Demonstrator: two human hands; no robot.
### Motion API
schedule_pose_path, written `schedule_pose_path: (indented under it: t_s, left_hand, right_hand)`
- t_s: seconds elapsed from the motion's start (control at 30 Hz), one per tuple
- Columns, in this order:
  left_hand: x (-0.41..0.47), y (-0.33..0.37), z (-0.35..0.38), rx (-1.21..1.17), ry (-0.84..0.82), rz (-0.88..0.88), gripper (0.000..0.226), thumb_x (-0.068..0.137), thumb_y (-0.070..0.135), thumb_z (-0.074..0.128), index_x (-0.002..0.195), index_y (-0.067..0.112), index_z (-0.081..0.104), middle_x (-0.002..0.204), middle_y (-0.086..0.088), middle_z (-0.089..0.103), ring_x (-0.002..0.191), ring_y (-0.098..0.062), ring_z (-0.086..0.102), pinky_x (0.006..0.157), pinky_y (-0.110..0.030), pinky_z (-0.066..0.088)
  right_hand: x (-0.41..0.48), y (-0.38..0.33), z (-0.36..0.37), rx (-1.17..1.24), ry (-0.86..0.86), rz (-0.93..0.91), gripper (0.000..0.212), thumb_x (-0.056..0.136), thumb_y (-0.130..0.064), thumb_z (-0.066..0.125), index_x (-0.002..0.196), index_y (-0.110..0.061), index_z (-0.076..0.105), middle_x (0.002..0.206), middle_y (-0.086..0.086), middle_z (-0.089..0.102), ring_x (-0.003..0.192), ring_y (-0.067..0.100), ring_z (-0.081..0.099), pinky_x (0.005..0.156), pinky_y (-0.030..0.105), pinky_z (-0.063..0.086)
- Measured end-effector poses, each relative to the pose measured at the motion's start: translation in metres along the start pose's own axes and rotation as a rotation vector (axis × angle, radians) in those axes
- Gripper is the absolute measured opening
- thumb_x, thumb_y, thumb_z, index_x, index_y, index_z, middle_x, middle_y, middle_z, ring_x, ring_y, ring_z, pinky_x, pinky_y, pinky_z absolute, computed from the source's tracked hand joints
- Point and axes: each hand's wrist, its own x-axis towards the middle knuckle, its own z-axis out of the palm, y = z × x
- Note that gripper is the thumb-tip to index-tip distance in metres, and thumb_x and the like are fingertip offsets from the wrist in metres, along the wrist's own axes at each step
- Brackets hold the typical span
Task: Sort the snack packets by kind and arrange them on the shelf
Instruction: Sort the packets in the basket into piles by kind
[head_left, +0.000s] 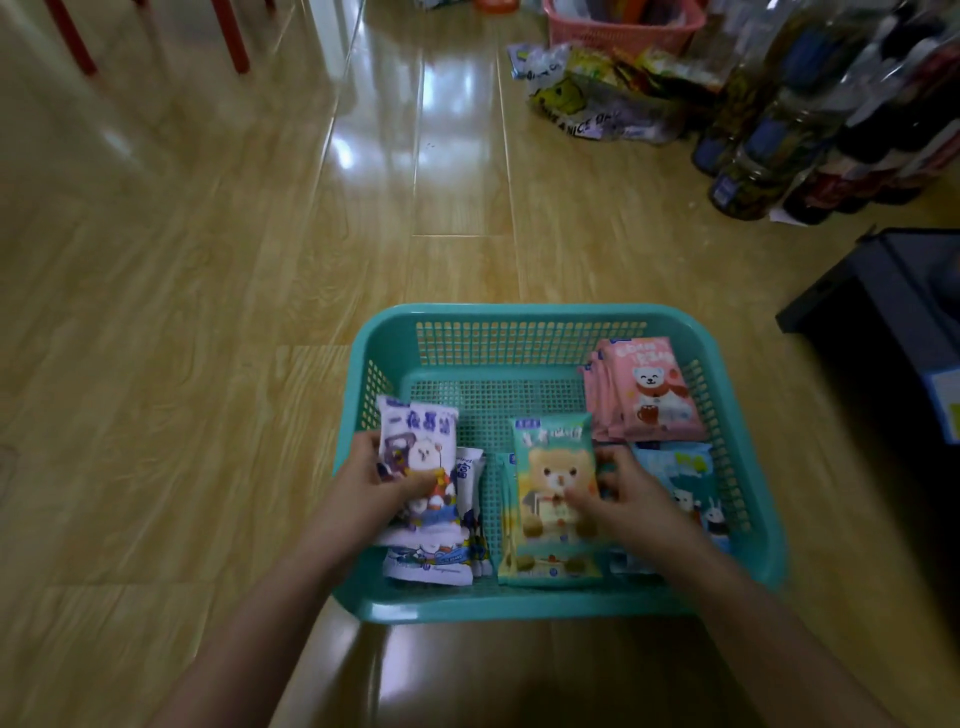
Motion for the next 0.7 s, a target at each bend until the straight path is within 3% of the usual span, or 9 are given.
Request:
schedule_pose_path:
  t_s: [0.1,0.23,0.33,0.4,0.57,0.63,0.7]
  left_hand:
    - [-0.006,-0.018,0.007,0.301,0.05,0.048,0.044,0.073,0.014,0.078,0.1,0.014,0.043,0.087,0.002,0.067,0.065,-0.007,0.063,0.059,-0.021,0.046]
    - [-0.017,-0.029,0.011,0.638,0.176,0.242,0.049,0.073,0.031,0.077,0.1,0.022,0.037,0.094,0.003,0.065,0.083,-0.021,0.062,0.055,-0.02,0.035]
    - [-0.02,-0.03,0.014,0.879,0.238,0.306,0.06,0.08,0.044,0.065,0.124,0.015,0.038,0.116,-0.004,0.061,0.105,-0.025,0.058,0.072,-0.031,0.042]
    - [-0.02,-0.031,0.016,1.053,0.261,0.293,0.078,0.085,0.053,0.053,0.143,0.01,0.022,0.13,-0.004,0.05,0.118,-0.021,0.049,0.086,-0.029,0.043]
    - [-0.019,-0.027,0.021,1.459,0.289,0.271,0.089,0.089,0.063,0.029,0.147,0.0,0.006,0.138,-0.009,0.039,0.124,-0.021,0.039,0.097,-0.029,0.036]
    - [-0.02,-0.024,0.022,1.508,0.305,0.26,0.088,0.088,0.063,0.026,0.147,-0.001,0.008,0.136,-0.009,0.04,0.121,-0.022,0.038,0.097,-0.031,0.034]
    - [-0.026,-0.02,0.02,1.466,0.353,0.324,0.084,0.086,0.059,0.023,0.144,-0.002,0.023,0.129,-0.013,0.048,0.116,-0.026,0.045,0.095,-0.035,0.037]
  right_hand:
    - [-0.007,0.01,0.007,-0.119,0.054,-0.016,0.037,0.087,-0.026,0.062,0.116,-0.021,0.041,0.12,0.005,0.063,0.098,0.018,0.064,0.087,0.043,0.054]
    - [-0.012,0.013,0.009,-0.259,0.078,-0.032,0.046,0.084,-0.031,0.065,0.122,-0.021,0.041,0.118,0.001,0.062,0.097,0.012,0.06,0.084,0.033,0.053]
    - [-0.015,0.012,0.011,-0.432,0.157,-0.096,0.04,0.085,-0.035,0.064,0.118,-0.021,0.047,0.113,-0.001,0.062,0.094,0.01,0.055,0.079,0.024,0.045]
    - [-0.018,0.011,0.014,-0.528,0.228,-0.155,0.038,0.086,-0.037,0.061,0.117,-0.02,0.048,0.114,0.0,0.057,0.099,0.012,0.053,0.081,0.025,0.042]
    - [-0.027,0.015,0.017,-0.572,0.252,-0.228,0.04,0.09,-0.039,0.053,0.123,-0.019,0.043,0.118,-0.001,0.044,0.106,0.015,0.05,0.084,0.029,0.043]
    - [-0.028,0.017,0.009,-0.582,0.288,-0.259,0.04,0.09,-0.04,0.053,0.124,-0.021,0.044,0.119,-0.003,0.044,0.106,0.014,0.051,0.084,0.03,0.045]
    - [-0.028,0.017,-0.004,-0.549,0.358,-0.317,0.035,0.089,-0.033,0.057,0.12,-0.02,0.05,0.114,-0.004,0.047,0.102,0.015,0.052,0.083,0.03,0.045]
